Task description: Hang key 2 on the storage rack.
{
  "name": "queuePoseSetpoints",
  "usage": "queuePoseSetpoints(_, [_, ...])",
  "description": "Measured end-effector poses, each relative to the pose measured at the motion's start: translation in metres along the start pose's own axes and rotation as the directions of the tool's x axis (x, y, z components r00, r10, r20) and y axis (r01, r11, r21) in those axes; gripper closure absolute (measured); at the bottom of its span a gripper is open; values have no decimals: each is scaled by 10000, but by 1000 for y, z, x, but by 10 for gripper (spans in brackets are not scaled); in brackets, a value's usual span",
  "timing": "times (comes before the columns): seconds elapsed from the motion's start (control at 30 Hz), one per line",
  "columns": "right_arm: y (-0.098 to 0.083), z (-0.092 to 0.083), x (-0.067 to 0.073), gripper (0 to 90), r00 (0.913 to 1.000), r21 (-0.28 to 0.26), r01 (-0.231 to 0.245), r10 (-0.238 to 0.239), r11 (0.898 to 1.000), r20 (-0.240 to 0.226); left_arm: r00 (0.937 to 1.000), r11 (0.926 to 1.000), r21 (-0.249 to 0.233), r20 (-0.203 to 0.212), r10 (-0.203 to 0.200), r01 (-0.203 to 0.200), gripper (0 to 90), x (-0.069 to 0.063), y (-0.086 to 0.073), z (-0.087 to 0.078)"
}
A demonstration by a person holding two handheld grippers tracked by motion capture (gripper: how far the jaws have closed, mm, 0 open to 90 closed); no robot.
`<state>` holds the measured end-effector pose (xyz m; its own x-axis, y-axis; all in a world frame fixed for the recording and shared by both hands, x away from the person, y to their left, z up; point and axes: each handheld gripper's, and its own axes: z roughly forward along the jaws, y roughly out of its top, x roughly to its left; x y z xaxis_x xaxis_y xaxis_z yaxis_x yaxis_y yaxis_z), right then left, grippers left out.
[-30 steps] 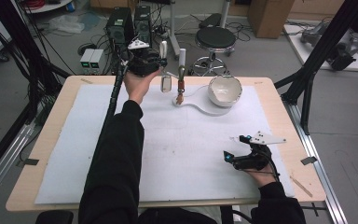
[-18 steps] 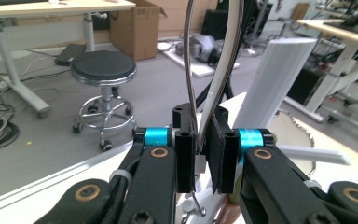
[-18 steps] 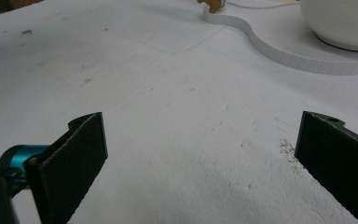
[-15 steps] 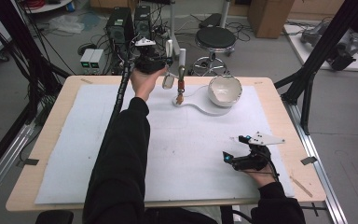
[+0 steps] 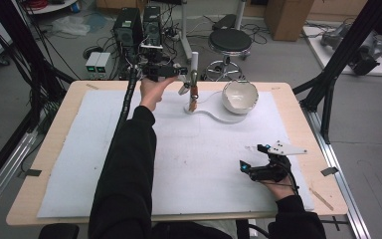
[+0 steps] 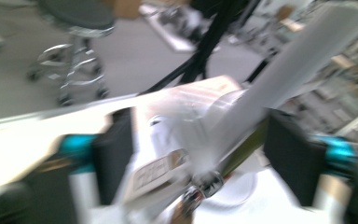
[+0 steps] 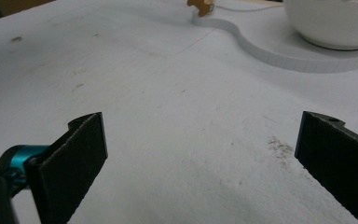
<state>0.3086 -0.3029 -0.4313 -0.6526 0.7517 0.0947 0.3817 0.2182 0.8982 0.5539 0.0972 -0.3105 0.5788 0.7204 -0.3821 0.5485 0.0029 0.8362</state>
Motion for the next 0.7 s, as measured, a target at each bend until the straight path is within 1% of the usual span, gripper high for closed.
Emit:
queuePoseSetpoints(0.03, [0,-1,-1,13,9999,-119,-61,62,9999,98,10000,10000,0,0,0,0,94,0,0,0])
queuePoseSetpoints(0.07, [0,-3,-2,13,9997,-242,-165,169,9996,187,10000,10000,14,26,59,-59,58,1,0,-3])
queuePoseSetpoints(0.1, [0,-4,-3,13,9996,-317,-195,202,9993,209,9998,9999,-21,120,160,-160,46,1,-1,-7])
queuePoseSetpoints(0.13, [0,-4,-4,13,9994,-354,-270,277,9990,199,9997,9997,-5,8,256,-256,17,2,-2,-11])
queuePoseSetpoints(0.17, [-1,-5,-5,13,9993,-343,-303,311,9989,229,9993,9993,27,-103,364,-364,16,2,-2,-15])
queuePoseSetpoints(0.2, [-1,-5,-5,13,9992,-338,-329,336,9989,225,9993,9993,27,-103,364,-364,16,2,-2,-15])
queuePoseSetpoints(0.23, [-2,-5,-6,13,9993,-320,-290,297,9991,229,9987,9990,53,-220,455,-454,16,3,-4,-21])
queuePoseSetpoints(0.27, [-2,-5,-5,13,9992,-258,-335,340,9991,198,9987,9990,53,-220,455,-454,16,3,-4,-21])
queuePoseSetpoints(0.33, [-2,-5,-4,13,9992,-191,-326,330,9993,217,9977,9982,119,-307,596,-593,16,5,-7,-29])
queuePoseSetpoints(0.37, [-3,-4,-4,12,9993,-190,-309,313,9993,226,9966,9973,145,-382,730,-725,16,7,-10,-37])
queuePoseSetpoints(0.4, [-3,-4,-4,12,9993,-190,-309,313,9993,226,9966,9973,145,-382,730,-725,16,7,-10,-37])
queuePoseSetpoints(0.43, [-3,-5,-4,13,9993,-190,-285,289,9994,234,9965,9972,100,-381,747,-743,16,9,-13,-44])
queuePoseSetpoints(0.5, [-3,-5,-4,12,9992,-140,-315,319,9994,252,9954,9965,89,-459,835,-832,16,11,-16,-50])
queuePoseSetpoints(0.53, [-3,-5,-4,12,9992,-140,-315,319,9994,252,9942,9954,84,-503,952,-949,16,12,-18,-54])
queuePoseSetpoints(0.57, [-4,-5,-4,13,9992,-107,-299,302,9995,252,9923,9931,39,-383,1176,-1175,17,14,-25,-62])
queuePoseSetpoints(0.6, [-4,-6,-4,13,9992,-78,-322,324,9995,250,9923,9931,39,-383,1176,-1175,16,14,-25,-62])
queuePoseSetpoints(0.63, [-4,-6,-4,13,9993,-71,-281,283,9996,260,9877,9887,85,-443,1500,-1498,16,15,-34,-70])
queuePoseSetpoints(0.67, [-4,-6,-4,13,9993,-72,-260,262,9996,271,9847,9862,122,-545,1654,-1650,17,15,-38,-73])
queuePoseSetpoints(0.7, [-4,-6,-4,13,9993,-61,-267,269,9996,272,9847,9862,122,-545,1654,-1650,16,15,-38,-73])
